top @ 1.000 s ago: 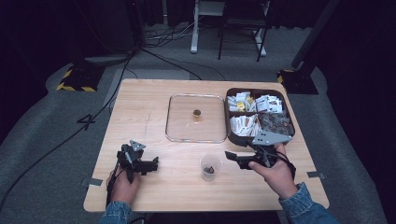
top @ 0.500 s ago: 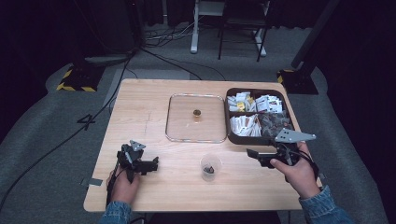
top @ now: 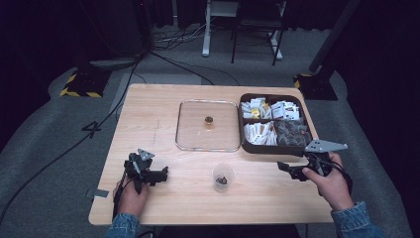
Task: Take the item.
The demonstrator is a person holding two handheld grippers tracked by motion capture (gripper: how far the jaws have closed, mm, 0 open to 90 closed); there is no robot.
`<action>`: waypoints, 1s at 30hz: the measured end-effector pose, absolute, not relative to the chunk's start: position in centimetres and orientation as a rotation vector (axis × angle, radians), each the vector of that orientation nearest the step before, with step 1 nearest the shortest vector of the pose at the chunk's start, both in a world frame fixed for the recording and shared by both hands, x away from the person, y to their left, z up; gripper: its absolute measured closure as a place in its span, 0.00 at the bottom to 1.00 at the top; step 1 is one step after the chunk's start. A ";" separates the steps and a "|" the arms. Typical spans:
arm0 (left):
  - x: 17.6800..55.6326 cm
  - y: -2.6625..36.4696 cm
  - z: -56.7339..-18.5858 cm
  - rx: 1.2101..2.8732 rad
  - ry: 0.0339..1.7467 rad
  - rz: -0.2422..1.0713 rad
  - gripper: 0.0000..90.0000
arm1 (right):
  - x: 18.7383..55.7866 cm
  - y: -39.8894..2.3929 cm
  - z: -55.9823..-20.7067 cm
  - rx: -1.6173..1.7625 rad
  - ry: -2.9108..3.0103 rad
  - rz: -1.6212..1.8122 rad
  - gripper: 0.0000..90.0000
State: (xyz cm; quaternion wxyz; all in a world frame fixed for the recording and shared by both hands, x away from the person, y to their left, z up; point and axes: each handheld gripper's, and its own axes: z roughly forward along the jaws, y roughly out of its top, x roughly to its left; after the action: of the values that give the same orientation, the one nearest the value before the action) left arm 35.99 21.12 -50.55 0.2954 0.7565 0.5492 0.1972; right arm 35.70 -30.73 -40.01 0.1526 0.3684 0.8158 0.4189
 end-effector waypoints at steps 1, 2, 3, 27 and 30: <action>36.0 21.1 -50.5 2.013 1.460 0.524 0.00 | 35.7 -31.0 -40.1 1.072 2.337 1.198 0.26; 36.0 21.1 -50.5 2.014 1.460 0.524 0.00 | 35.8 -31.3 -40.2 1.077 2.336 1.195 0.25; 36.0 21.1 -50.5 2.014 1.460 0.524 0.00 | 35.8 -31.6 -40.4 1.089 2.333 1.192 0.25; 36.0 21.1 -50.6 2.010 1.463 0.526 0.00 | 36.2 -34.4 -47.0 1.258 2.371 1.039 0.22; 36.0 21.1 -50.6 2.010 1.463 0.526 0.00 | 36.2 -34.4 -47.7 1.278 2.367 1.035 0.22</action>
State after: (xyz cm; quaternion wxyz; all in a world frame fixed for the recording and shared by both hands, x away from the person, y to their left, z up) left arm 35.98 21.11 -50.56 0.2958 0.7556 0.5499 0.1977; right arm 36.19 -34.42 -47.72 0.1293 0.4397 0.8144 0.3559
